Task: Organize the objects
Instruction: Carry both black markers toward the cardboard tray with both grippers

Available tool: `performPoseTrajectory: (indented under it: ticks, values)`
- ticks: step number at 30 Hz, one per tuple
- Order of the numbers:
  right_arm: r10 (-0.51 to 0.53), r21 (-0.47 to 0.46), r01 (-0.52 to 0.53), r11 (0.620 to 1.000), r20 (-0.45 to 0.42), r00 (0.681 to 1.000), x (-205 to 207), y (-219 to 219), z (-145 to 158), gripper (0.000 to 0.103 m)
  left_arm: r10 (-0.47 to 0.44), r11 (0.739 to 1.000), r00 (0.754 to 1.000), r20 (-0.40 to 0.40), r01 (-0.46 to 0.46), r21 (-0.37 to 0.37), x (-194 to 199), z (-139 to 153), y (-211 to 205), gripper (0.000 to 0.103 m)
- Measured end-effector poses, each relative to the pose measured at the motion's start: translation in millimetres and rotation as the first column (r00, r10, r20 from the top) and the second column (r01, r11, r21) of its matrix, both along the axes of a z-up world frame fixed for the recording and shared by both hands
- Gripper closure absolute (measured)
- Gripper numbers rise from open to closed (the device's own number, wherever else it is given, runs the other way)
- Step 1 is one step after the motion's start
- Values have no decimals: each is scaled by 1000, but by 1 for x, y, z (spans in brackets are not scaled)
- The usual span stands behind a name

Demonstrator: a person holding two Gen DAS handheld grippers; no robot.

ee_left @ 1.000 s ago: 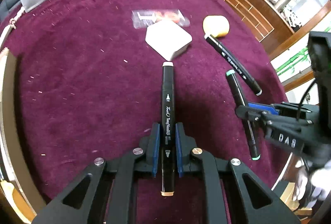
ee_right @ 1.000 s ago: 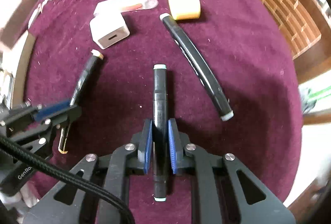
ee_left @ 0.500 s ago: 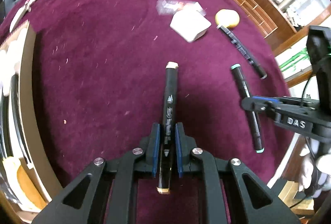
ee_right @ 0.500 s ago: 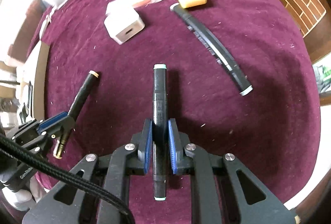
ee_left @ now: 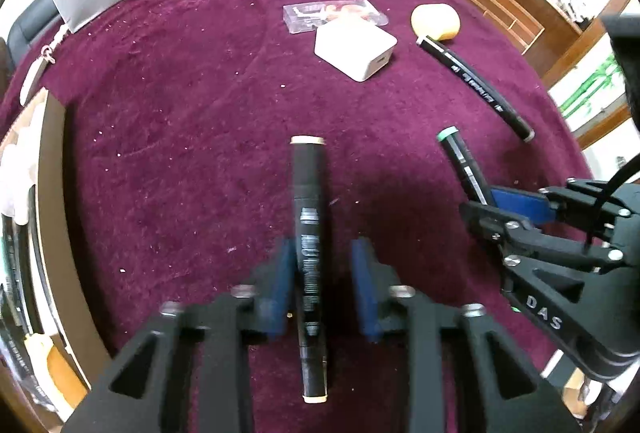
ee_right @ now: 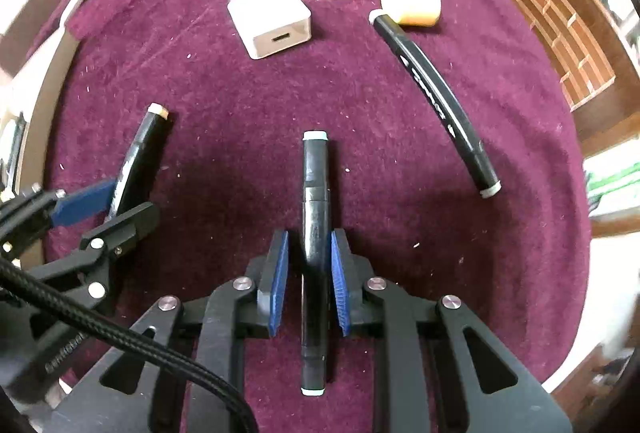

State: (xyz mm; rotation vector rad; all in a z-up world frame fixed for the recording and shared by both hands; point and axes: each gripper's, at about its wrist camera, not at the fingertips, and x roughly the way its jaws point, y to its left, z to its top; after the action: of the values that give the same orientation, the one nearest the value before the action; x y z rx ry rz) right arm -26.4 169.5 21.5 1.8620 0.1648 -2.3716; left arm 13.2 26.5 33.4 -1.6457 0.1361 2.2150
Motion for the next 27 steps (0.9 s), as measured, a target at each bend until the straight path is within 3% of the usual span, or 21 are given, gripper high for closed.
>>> performPoseTrajectory:
  ticks: [2, 5, 14, 27]
  values:
    - [7, -11, -7, 1000, 2, 1000, 1, 1, 1, 90, 35, 997, 999, 35, -37, 61, -1, 2, -12, 92]
    - [-30, -113, 34, 993, 36, 999, 1, 16, 4, 90, 73, 991, 997, 27, -76, 107, 3, 12, -31, 92]
    - [-52, -381, 74, 921, 70, 996, 12, 27, 28, 90, 170, 965, 985, -29, -160, 206, 26, 48, -79, 92]
    - [109, -469, -77, 880, 42, 993, 4, -56, 58, 90, 338, 914, 940, -33, -320, 249, 51, 72, -153, 92]
